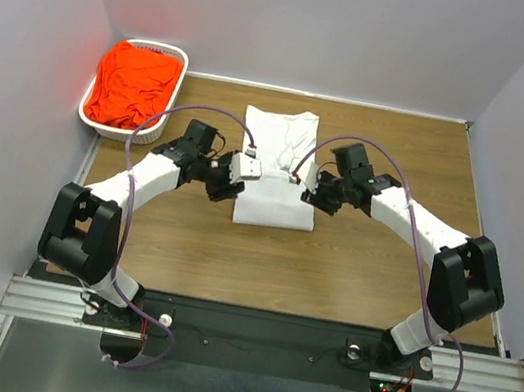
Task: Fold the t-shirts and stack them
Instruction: Fold the tshirt
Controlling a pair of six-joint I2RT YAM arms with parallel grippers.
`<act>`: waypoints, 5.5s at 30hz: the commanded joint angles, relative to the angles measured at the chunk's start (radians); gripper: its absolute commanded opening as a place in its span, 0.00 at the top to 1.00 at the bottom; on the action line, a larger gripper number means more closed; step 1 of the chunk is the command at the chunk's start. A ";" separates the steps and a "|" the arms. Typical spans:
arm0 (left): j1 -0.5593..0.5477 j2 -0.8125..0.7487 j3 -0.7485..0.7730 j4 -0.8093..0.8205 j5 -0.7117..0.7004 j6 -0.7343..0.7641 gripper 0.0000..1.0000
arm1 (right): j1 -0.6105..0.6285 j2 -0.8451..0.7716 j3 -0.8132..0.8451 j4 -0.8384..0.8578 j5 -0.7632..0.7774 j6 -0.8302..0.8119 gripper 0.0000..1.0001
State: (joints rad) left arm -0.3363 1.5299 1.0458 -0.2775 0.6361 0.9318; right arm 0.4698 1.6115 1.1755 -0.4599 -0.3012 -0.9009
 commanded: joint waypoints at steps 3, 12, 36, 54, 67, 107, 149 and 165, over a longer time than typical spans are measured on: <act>-0.056 -0.047 -0.144 0.066 0.008 0.065 0.40 | 0.084 0.016 -0.074 0.020 -0.039 0.007 0.54; -0.118 0.035 -0.156 0.078 -0.044 0.062 0.36 | 0.110 0.073 -0.117 0.059 -0.042 0.020 0.54; -0.101 0.070 0.105 -0.127 -0.049 0.016 1.00 | 0.059 0.044 -0.015 0.067 0.036 0.146 0.99; -0.244 -0.338 -0.010 -0.581 0.057 0.110 1.00 | 0.095 -0.300 0.006 -0.502 -0.206 0.209 0.99; -0.080 -0.128 0.181 -0.618 0.148 0.133 1.00 | 0.053 0.015 0.287 -0.508 -0.142 0.106 0.99; -0.013 0.019 0.146 -0.310 0.162 -0.022 0.32 | -0.114 0.379 0.505 -0.471 -0.476 0.433 0.52; -0.297 0.234 0.134 -0.095 0.005 -0.077 0.88 | 0.006 0.812 0.543 -0.298 -0.730 0.674 0.79; -0.294 0.202 0.097 -0.085 -0.082 -0.087 0.43 | 0.007 0.801 0.518 -0.295 -0.716 0.658 0.82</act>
State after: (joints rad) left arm -0.6273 1.7210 1.1572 -0.3710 0.5732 0.8478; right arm 0.4599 2.3993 1.7081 -0.7769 -1.1084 -0.2054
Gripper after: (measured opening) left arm 0.559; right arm 0.184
